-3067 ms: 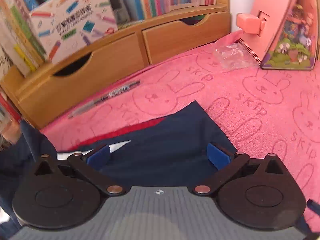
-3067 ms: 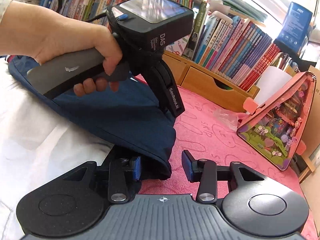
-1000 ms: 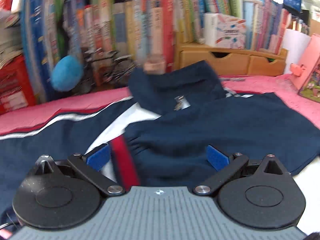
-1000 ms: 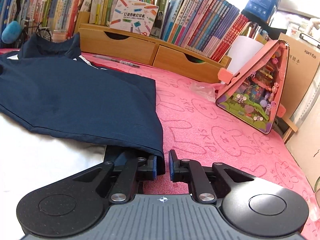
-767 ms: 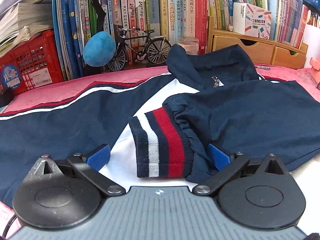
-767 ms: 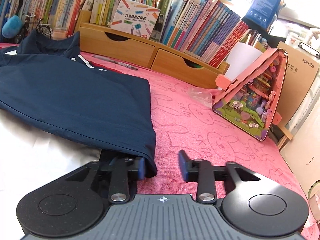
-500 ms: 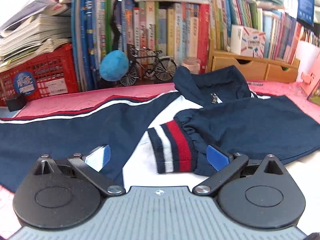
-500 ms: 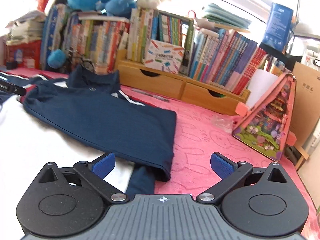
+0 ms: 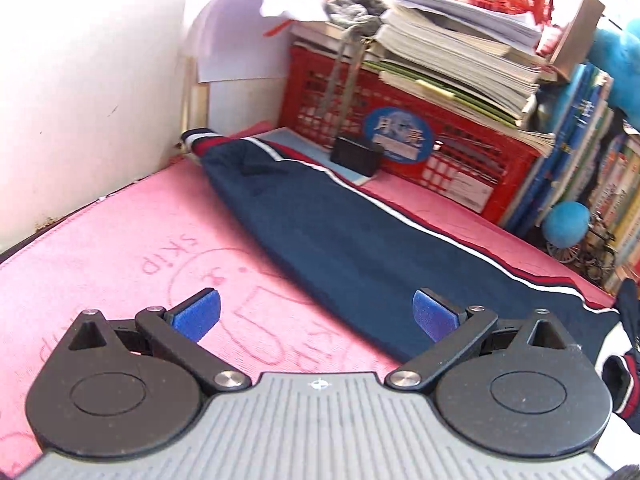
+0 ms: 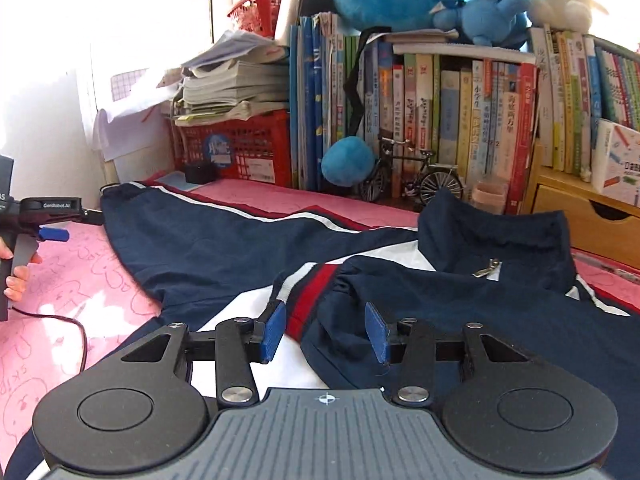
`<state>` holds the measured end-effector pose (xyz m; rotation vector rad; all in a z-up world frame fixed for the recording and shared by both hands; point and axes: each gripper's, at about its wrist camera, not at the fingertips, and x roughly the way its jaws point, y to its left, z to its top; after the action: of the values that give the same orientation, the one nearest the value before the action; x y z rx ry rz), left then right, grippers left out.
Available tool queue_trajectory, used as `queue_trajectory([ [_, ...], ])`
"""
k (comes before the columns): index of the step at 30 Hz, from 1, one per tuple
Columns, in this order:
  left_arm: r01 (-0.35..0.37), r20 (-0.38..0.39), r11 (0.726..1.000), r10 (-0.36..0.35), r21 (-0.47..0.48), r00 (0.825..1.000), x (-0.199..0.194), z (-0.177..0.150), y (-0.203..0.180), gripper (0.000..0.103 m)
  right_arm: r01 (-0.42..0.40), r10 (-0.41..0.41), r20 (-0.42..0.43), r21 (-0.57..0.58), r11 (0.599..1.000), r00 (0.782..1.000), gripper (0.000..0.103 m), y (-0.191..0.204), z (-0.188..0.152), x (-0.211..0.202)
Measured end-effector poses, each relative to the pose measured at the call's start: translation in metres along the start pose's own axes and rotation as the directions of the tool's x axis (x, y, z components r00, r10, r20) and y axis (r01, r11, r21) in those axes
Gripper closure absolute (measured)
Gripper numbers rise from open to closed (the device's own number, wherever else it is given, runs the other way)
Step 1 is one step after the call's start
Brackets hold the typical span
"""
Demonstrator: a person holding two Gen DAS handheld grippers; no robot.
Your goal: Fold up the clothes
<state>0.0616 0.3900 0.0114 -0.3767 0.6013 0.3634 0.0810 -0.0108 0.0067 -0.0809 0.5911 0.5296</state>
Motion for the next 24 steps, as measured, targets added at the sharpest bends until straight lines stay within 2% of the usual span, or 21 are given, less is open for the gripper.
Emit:
queue_trajectory([
  [4, -0.019, -0.025, 0.994, 0.017, -0.106, 1.0, 0.025, 0.008, 0.025, 0.0, 0.015, -0.011, -0.064, 0.059, 0.998, 0.998, 0.056, 0.002, -0.002, 0.047],
  [7, -0.044, -0.003, 0.987, 0.044, -0.157, 0.999, 0.041, 0.019, 0.038, 0.0, 0.033, -0.031, -0.056, 0.038, 0.999, 0.998, 0.047, 0.004, -0.014, 0.056],
  [8, -0.06, 0.005, 0.983, 0.062, -0.175, 0.998, 0.047, 0.023, 0.042, 0.0, 0.033, -0.03, -0.057, 0.042, 0.999, 0.998, 0.037, 0.004, -0.015, 0.056],
  [9, -0.079, 0.011, 0.977, 0.083, -0.196, 0.996, 0.054, 0.027, 0.045, 0.0, 0.022, -0.018, -0.073, 0.045, 0.999, 0.997, 0.016, 0.003, -0.016, 0.058],
  [11, -0.117, 0.037, 0.966, 0.129, -0.229, 0.991, 0.068, 0.035, 0.05, 0.0, 0.017, -0.017, -0.113, -0.001, 1.0, 0.993, 0.001, 0.011, -0.016, 0.064],
  [14, -0.188, 0.058, 0.954, 0.207, -0.233, 0.977, 0.088, 0.045, 0.051, 0.0, 0.046, -0.059, -0.124, -0.103, 0.994, 0.991, 0.0, 0.029, -0.017, 0.069],
  [18, -0.315, 0.046, 0.935, 0.326, -0.164, 0.944, 0.113, 0.055, 0.042, 0.0, 0.02, -0.028, -0.134, -0.063, 0.998, 0.991, 0.0, 0.022, -0.018, 0.071],
  [20, -0.317, 0.039, 0.936, 0.327, -0.153, 0.944, 0.119, 0.057, 0.039, 0.004, 0.027, -0.037, -0.134, -0.075, 0.997, 0.99, 0.0, 0.025, -0.018, 0.071],
  [22, -0.284, 0.067, 0.938, 0.302, -0.197, 0.951, 0.114, 0.055, 0.043, 0.047, 0.025, -0.034, -0.135, -0.072, 0.997, 0.99, 0.0, 0.024, -0.018, 0.071],
  [23, -0.266, 0.08, 0.937, 0.29, -0.225, 0.954, 0.111, 0.054, 0.045, 0.089, 0.025, -0.034, -0.135, -0.072, 0.997, 0.99, 0.0, 0.024, -0.018, 0.071],
  [24, -0.249, 0.094, 0.936, 0.279, -0.248, 0.956, 0.107, 0.052, 0.047, 0.095, 0.025, -0.034, -0.135, -0.072, 0.997, 0.99, 0.0, 0.024, -0.018, 0.071],
])
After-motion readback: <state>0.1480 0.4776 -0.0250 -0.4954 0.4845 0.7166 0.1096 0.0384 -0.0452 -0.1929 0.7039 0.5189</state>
